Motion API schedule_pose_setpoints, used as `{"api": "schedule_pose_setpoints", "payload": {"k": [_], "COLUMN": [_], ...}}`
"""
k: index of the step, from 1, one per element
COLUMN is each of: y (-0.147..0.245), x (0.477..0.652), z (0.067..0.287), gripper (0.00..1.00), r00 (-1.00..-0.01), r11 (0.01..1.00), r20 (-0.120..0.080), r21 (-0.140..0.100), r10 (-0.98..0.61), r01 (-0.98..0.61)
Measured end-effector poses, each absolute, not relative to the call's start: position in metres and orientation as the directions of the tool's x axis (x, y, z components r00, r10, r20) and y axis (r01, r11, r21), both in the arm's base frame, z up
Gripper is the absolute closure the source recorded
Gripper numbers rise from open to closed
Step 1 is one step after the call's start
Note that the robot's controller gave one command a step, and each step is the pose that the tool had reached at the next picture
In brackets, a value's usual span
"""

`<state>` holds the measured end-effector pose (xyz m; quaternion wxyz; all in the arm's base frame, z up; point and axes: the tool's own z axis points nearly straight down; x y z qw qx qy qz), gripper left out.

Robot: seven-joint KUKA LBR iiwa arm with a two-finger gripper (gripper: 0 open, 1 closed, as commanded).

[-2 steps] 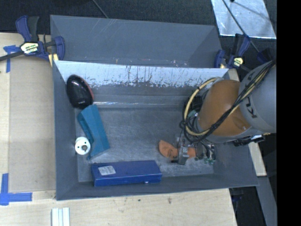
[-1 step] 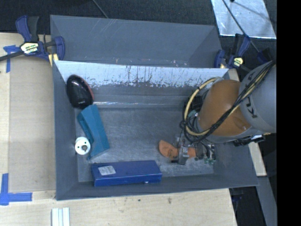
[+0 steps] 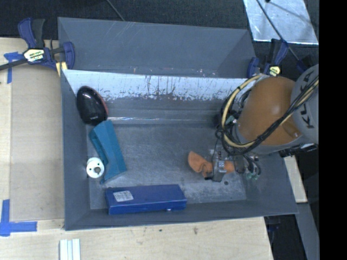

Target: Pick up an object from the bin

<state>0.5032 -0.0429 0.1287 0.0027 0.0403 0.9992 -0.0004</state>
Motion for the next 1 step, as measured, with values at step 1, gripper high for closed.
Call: {"api": "schedule_pose_setpoints", "payload": {"k": [1], "y": [-0.0559], "x": [0.5074], "z": [0.2706], "gripper": [1.0], "r00": [-0.996], "r11": [0.996], "r20": [-0.003], "r21": [0.0], "r10": [0.087], "r01": [0.087]}}
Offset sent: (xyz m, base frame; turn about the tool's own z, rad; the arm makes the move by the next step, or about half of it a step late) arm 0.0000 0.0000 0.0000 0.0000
